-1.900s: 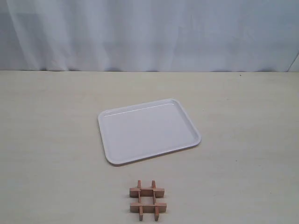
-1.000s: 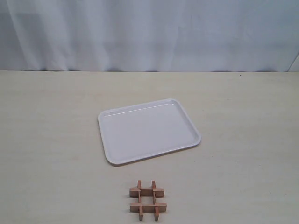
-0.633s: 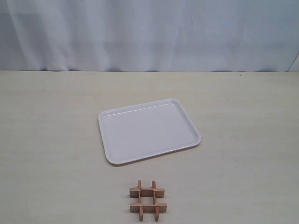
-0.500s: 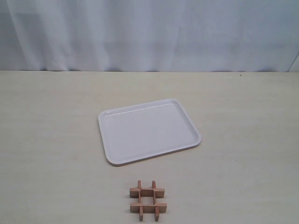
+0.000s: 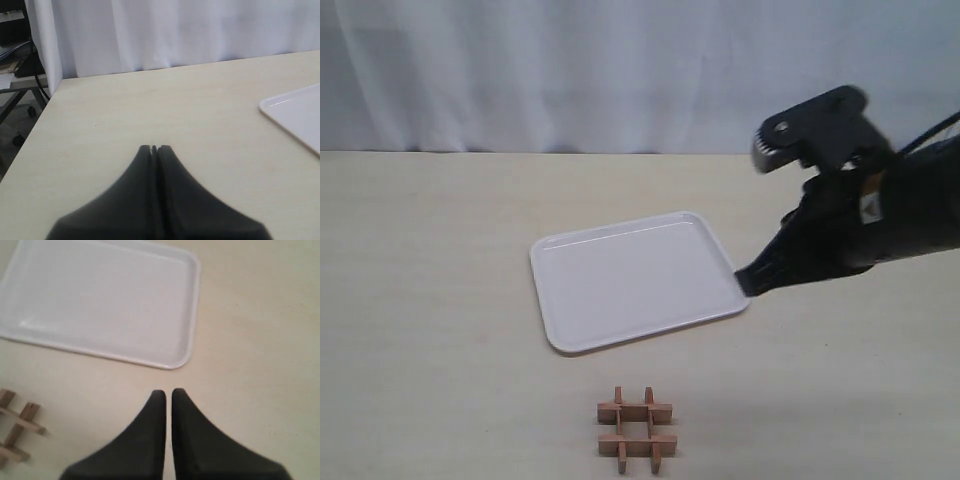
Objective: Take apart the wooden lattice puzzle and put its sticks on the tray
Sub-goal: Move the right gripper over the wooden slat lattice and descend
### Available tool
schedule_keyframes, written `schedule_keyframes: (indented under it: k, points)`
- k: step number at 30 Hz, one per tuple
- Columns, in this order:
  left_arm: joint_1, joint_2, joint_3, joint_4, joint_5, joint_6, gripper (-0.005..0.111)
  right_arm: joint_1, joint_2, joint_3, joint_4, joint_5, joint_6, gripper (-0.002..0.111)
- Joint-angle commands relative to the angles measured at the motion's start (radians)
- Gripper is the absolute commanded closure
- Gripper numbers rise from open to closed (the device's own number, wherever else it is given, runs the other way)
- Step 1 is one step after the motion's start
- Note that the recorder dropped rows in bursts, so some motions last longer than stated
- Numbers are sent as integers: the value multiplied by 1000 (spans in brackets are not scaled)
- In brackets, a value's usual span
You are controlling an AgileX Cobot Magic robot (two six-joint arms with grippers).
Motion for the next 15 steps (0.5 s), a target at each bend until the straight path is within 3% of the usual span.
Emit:
schedule_keyframes:
  k: [1, 9, 15]
  points:
    - [-7, 0, 3, -1, -14, -8, 107, 42, 114, -45, 76, 55, -184, 104]
    - [-7, 0, 3, -1, -14, -8, 107, 42, 257, -217, 381, 262, -804, 104]
    - [-7, 0, 3, -1, -14, -8, 107, 44, 378, -347, 454, 378, -1056, 104]
